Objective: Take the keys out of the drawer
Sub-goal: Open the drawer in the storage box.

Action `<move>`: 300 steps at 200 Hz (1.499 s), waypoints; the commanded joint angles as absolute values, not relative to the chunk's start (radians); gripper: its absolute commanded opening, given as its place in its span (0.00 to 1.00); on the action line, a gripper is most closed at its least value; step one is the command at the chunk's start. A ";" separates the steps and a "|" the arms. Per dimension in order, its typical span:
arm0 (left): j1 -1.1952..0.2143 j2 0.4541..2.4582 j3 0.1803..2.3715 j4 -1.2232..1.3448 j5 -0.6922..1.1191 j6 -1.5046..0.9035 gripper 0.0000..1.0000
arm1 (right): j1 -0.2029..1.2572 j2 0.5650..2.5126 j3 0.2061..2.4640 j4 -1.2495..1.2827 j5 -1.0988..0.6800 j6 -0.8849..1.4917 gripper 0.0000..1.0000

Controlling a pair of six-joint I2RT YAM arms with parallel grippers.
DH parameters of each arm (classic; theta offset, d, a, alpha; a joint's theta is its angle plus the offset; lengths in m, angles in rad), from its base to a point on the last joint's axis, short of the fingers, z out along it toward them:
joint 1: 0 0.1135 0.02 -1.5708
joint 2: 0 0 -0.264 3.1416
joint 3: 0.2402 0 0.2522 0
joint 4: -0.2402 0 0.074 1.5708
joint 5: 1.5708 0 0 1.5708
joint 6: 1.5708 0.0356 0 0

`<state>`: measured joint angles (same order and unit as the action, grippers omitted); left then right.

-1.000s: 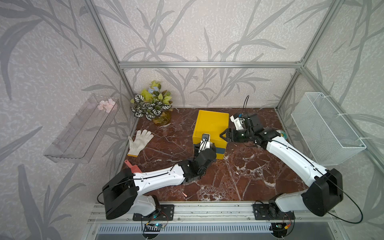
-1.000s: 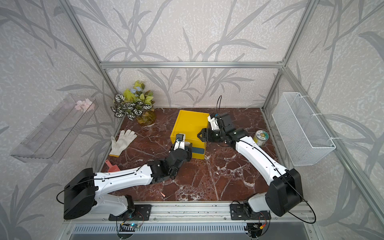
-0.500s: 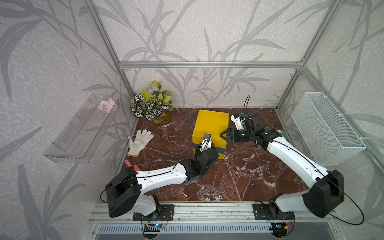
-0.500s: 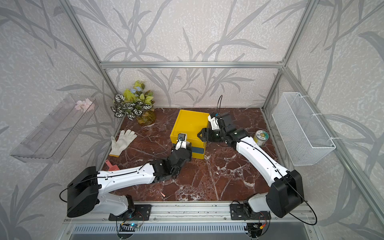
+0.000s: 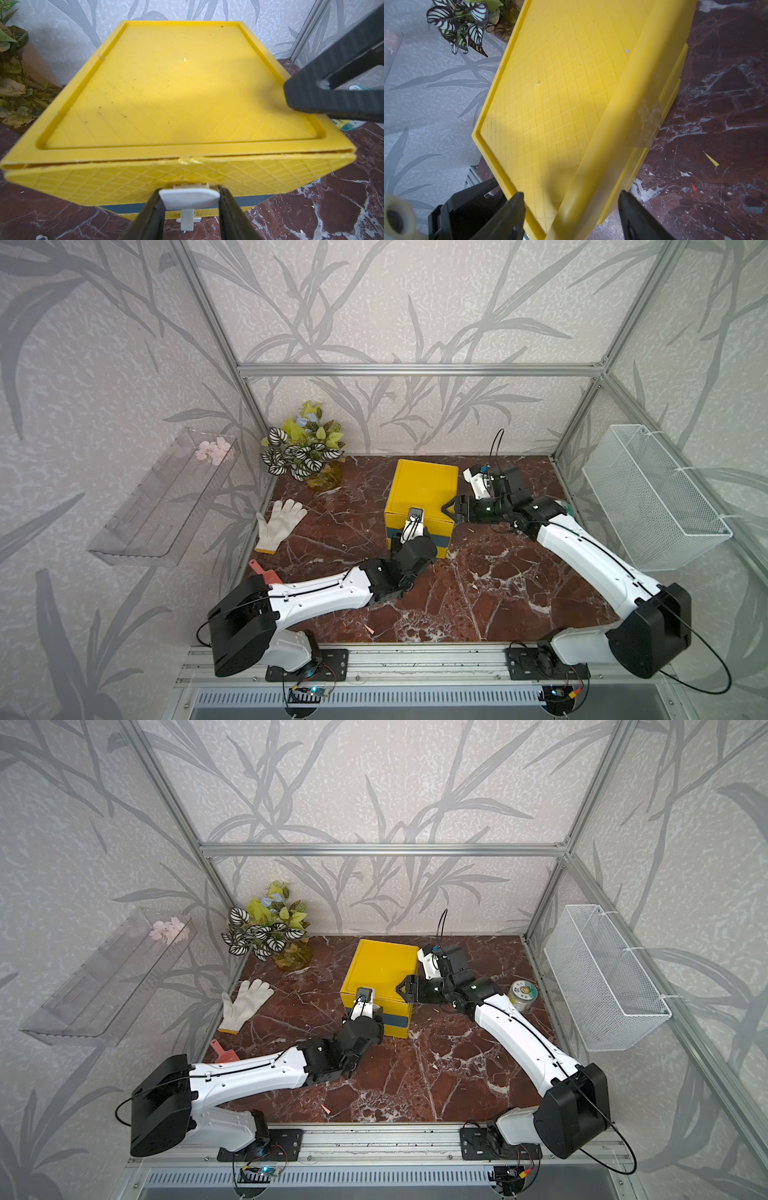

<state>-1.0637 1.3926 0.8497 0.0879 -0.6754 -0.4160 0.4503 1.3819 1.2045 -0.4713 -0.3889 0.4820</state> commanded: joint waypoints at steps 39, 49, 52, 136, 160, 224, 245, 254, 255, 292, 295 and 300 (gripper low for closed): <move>-1.114 1.316 0.810 0.051 -0.689 -0.454 0.42 | 0.445 1.353 1.198 -0.470 -0.352 0.476 0.76; -1.123 1.305 0.802 0.042 -0.696 -0.463 0.41 | 0.445 1.355 1.201 -0.471 -0.345 0.476 0.76; -1.127 1.303 0.798 0.041 -0.699 -0.468 0.41 | 0.444 1.356 1.203 -0.470 -0.343 0.476 0.76; -1.241 1.233 0.726 0.025 -0.774 -0.508 0.42 | 0.444 1.427 1.271 -0.463 -0.274 0.477 0.76; -1.271 1.222 0.723 0.019 -0.803 -0.506 0.42 | 0.445 1.439 1.290 -0.463 -0.272 0.474 0.76; -1.341 1.184 0.698 0.003 -0.870 -0.536 0.42 | 0.445 1.450 1.313 -0.486 -0.273 0.463 0.76; -1.367 1.173 0.694 -0.002 -0.884 -0.541 0.42 | 0.444 1.440 1.309 -0.491 -0.268 0.460 0.76; -1.378 1.172 0.692 -0.005 -0.889 -0.545 0.42 | 0.445 1.436 1.305 -0.493 -0.263 0.459 0.76; -1.379 1.172 0.692 -0.005 -0.890 -0.545 0.42 | 0.444 1.435 1.305 -0.493 -0.263 0.458 0.76; -1.411 1.167 0.685 -0.035 -0.918 -0.568 0.42 | 0.446 1.413 1.281 -0.492 -0.259 0.464 0.76; -1.413 1.167 0.684 -0.035 -0.919 -0.569 0.43 | 0.446 1.411 1.278 -0.491 -0.259 0.465 0.76; -1.417 1.166 0.683 -0.037 -0.921 -0.570 0.43 | 0.446 1.408 1.274 -0.488 -0.259 0.466 0.76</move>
